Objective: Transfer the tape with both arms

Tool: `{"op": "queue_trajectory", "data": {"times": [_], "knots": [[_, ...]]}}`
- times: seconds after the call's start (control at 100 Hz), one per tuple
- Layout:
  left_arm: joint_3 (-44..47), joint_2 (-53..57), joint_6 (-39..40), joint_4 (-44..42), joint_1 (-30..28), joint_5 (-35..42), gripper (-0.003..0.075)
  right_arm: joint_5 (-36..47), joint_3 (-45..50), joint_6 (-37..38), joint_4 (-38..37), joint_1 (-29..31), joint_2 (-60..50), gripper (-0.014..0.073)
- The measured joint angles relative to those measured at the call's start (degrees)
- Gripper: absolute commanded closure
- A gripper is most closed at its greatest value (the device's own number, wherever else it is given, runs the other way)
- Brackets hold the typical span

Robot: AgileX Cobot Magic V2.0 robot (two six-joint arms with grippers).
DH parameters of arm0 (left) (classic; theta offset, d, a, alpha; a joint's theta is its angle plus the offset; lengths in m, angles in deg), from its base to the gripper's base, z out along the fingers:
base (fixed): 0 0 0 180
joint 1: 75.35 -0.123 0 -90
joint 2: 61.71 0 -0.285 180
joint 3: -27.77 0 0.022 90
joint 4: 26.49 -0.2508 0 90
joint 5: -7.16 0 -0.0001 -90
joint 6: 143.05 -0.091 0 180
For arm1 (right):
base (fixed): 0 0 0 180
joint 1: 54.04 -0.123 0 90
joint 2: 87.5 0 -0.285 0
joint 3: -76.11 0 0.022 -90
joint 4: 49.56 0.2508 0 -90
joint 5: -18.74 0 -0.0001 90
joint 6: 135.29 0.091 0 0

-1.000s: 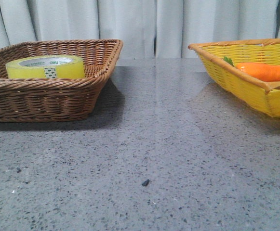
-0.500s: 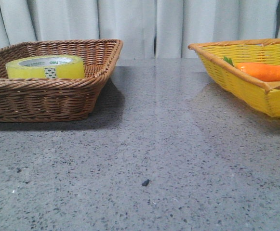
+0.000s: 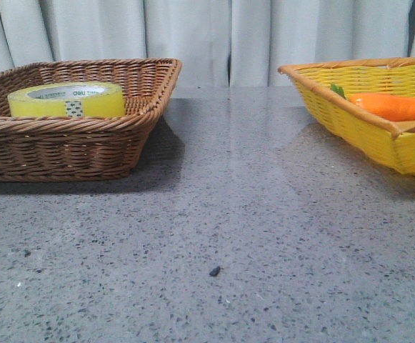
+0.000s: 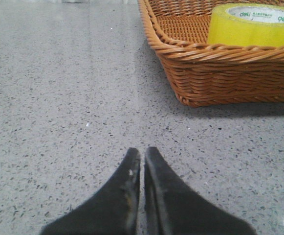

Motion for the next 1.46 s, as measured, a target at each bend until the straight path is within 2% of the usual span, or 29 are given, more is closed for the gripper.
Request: {"op": "queue_trajectory", "data": {"times": [0.17,0.36,0.54,0.65,0.94,1.46], "knots": [[0.0,0.0,0.0,0.0,0.0,0.0,0.0741,7.7,5.9,0.0,1.0,10.1,0.0,0.0668],[0.0,0.0,0.0,0.0,0.0,0.0,0.0741,20.7,15.2,0.0,10.0,21.6,0.0,0.0668],[0.0,0.0,0.0,0.0,0.0,0.0,0.0741,29.2,23.8,0.0,18.7,28.1,0.0,0.0668],[0.0,0.0,0.0,0.0,0.0,0.0,0.0741,25.7,23.9,0.0,20.1,31.0,0.0,0.0668],[0.0,0.0,0.0,0.1,0.0,0.0,0.0741,1.0,23.9,0.0,20.5,33.9,0.0,0.0668],[0.0,0.0,0.0,0.1,0.0,-0.1,0.0741,0.6,23.9,0.0,20.6,33.9,0.0,0.0668]]}}
